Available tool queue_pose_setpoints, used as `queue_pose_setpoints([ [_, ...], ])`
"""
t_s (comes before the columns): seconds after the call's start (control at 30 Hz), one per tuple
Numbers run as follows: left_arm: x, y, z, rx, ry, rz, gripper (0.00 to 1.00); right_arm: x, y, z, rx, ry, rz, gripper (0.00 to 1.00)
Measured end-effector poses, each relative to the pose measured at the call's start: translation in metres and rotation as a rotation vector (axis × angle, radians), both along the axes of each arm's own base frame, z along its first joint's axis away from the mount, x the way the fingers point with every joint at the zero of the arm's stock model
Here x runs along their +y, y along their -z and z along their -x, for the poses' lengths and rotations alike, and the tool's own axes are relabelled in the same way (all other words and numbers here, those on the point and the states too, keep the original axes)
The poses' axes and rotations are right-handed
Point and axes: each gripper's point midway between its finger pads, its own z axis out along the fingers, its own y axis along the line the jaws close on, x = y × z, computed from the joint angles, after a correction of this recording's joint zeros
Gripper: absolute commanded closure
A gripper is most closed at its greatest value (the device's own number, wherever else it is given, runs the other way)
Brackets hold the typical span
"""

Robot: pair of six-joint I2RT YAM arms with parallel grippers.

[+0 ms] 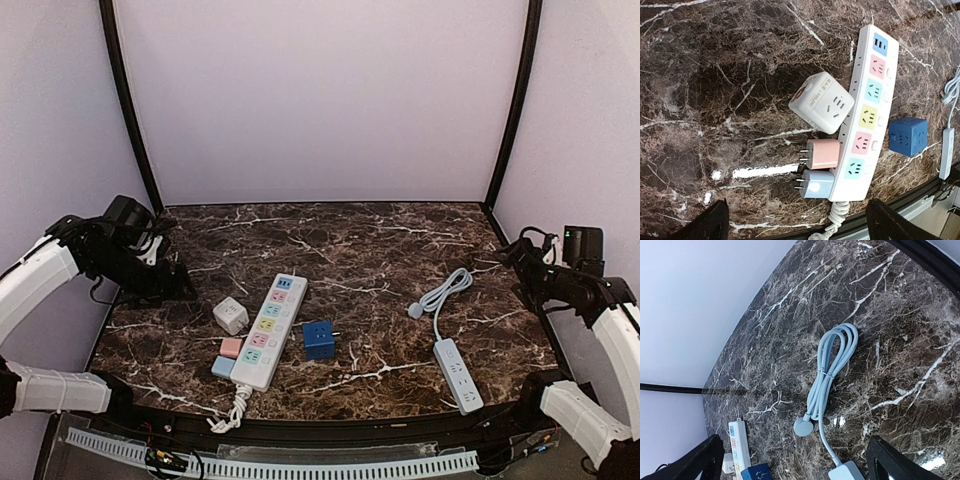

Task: Insert the plug

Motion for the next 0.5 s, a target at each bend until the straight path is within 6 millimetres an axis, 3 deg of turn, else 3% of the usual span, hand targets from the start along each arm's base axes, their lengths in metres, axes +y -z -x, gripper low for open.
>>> queue_pose_setpoints([
  [0.33, -0.001, 0.035, 0.018, 0.119, -0.100, -0.009, 0.08, 0.001, 0.019, 0.018, 0.120, 0.006, -0.018, 0.01],
  [0.5, -0.005, 0.036, 0.013, 0.105, -0.115, 0.011, 0.07, 0.001, 0.020, 0.027, 0.155, 0.003, -0.008, 0.01],
])
